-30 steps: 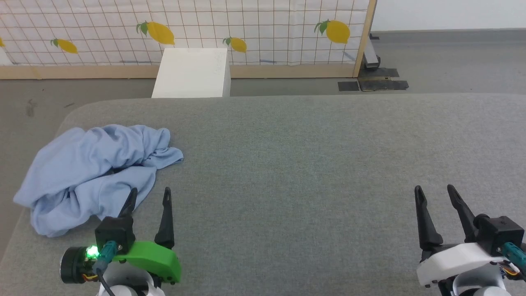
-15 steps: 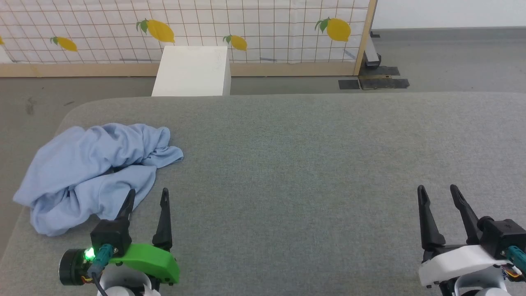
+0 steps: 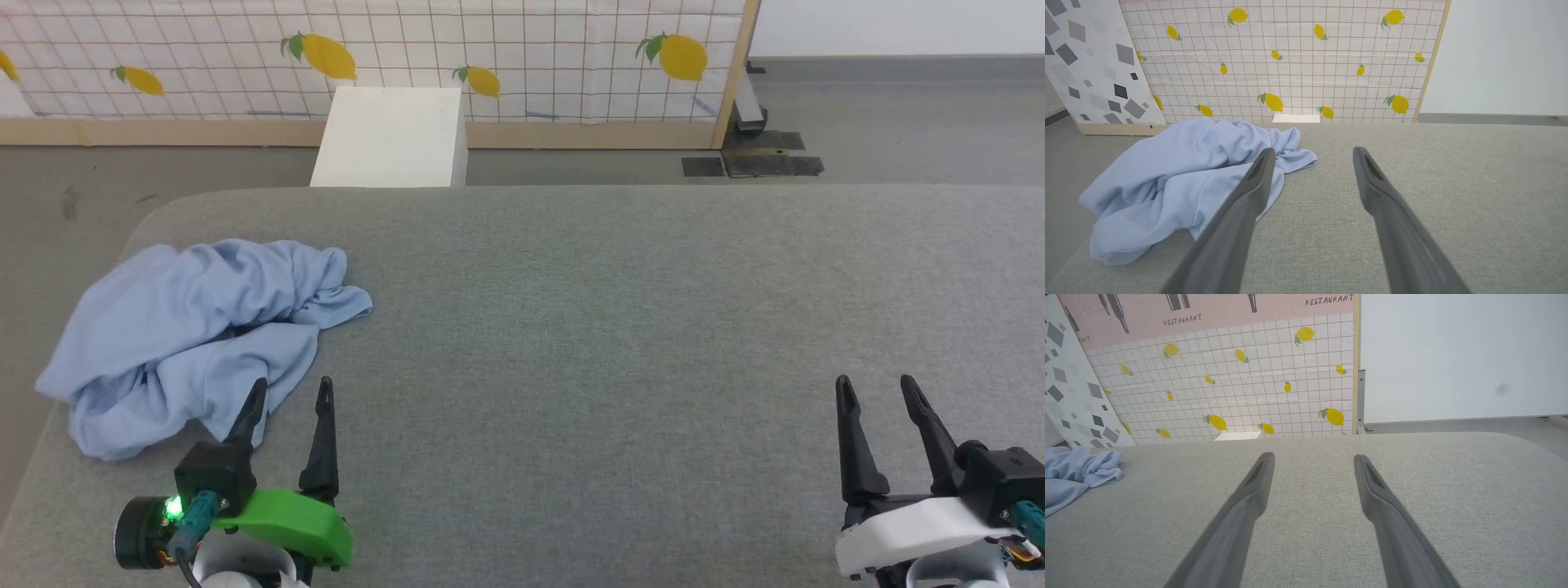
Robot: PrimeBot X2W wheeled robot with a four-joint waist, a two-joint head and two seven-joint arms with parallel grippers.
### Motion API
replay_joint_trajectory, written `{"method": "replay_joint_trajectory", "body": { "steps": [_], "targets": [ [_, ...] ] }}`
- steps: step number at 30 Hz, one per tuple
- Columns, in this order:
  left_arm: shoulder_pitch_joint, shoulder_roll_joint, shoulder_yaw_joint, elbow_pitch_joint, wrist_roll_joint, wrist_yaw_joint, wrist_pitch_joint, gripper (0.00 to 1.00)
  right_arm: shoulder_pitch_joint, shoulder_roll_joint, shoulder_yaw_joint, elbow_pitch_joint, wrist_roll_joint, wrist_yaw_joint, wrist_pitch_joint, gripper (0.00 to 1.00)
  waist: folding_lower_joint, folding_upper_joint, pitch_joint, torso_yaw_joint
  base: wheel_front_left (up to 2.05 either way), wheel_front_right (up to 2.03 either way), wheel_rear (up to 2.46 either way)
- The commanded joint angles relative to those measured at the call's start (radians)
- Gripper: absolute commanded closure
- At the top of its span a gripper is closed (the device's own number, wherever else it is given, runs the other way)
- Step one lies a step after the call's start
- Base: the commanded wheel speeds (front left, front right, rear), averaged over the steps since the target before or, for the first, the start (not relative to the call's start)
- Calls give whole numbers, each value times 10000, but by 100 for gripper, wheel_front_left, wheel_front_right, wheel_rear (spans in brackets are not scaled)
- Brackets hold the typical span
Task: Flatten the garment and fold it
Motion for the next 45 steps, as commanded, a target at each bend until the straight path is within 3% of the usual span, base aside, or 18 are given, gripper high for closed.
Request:
{"method": "replay_joint_trajectory", "body": {
  "steps": [1,11,37,45],
  "targets": [
    [83,101,47,58,-92,-48,-131,0,111,14,9,38,-44,-11,-119,0,0,33,-6,82,0,0,0],
    [90,143,188,255,-193,-78,-336,0,156,16,245,230,-376,-12,-325,0,0,36,-184,834,0,0,0],
    [271,310,414,631,-498,-111,-873,0,-155,20,1163,952,-156,-15,-687,0,0,46,-427,4297,0,0,0],
    [339,368,405,691,-550,-133,-904,0,-175,20,1221,1123,-112,-15,-744,0,0,47,-386,4705,0,0,0]
  ]
}}
